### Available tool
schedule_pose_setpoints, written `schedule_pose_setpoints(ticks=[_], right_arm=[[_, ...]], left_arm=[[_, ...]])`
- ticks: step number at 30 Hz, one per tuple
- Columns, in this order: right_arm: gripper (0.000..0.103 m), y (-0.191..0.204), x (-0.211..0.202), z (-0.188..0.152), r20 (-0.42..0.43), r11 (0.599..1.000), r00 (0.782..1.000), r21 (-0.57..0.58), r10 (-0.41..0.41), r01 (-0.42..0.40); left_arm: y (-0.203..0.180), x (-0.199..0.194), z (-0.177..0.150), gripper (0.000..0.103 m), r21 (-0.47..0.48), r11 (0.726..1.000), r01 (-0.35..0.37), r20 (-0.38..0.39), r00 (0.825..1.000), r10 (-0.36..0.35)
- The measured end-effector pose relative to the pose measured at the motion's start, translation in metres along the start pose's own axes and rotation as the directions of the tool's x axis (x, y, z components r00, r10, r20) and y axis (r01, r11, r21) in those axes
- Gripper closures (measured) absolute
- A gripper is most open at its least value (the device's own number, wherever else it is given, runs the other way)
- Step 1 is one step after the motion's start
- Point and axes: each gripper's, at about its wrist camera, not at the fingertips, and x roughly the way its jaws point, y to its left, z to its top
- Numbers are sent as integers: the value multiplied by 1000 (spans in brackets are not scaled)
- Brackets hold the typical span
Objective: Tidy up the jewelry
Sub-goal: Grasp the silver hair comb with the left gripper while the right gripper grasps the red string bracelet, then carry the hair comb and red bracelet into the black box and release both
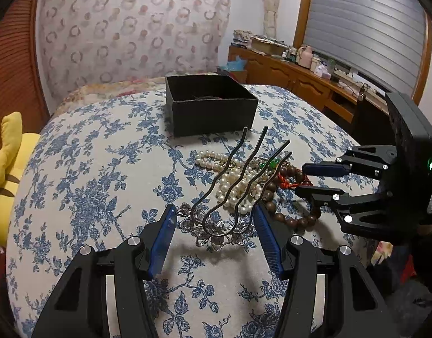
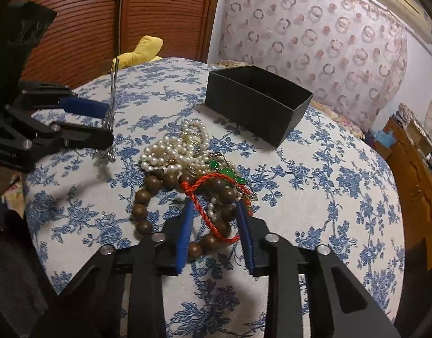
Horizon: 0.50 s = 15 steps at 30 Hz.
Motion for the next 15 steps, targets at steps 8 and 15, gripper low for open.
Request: schedule_pose_setpoints(ticks=[8, 15], right_arm=[[100, -4, -5, -1, 11, 1000, 1000, -6, 16, -16], [100, -11, -22, 11, 57, 999, 998, 21, 39, -41]], left_arm=[[6, 1, 11, 49, -14, 1000, 4, 18, 1000, -4], [6, 1, 27, 49, -7, 1000, 13, 41, 999, -12]])
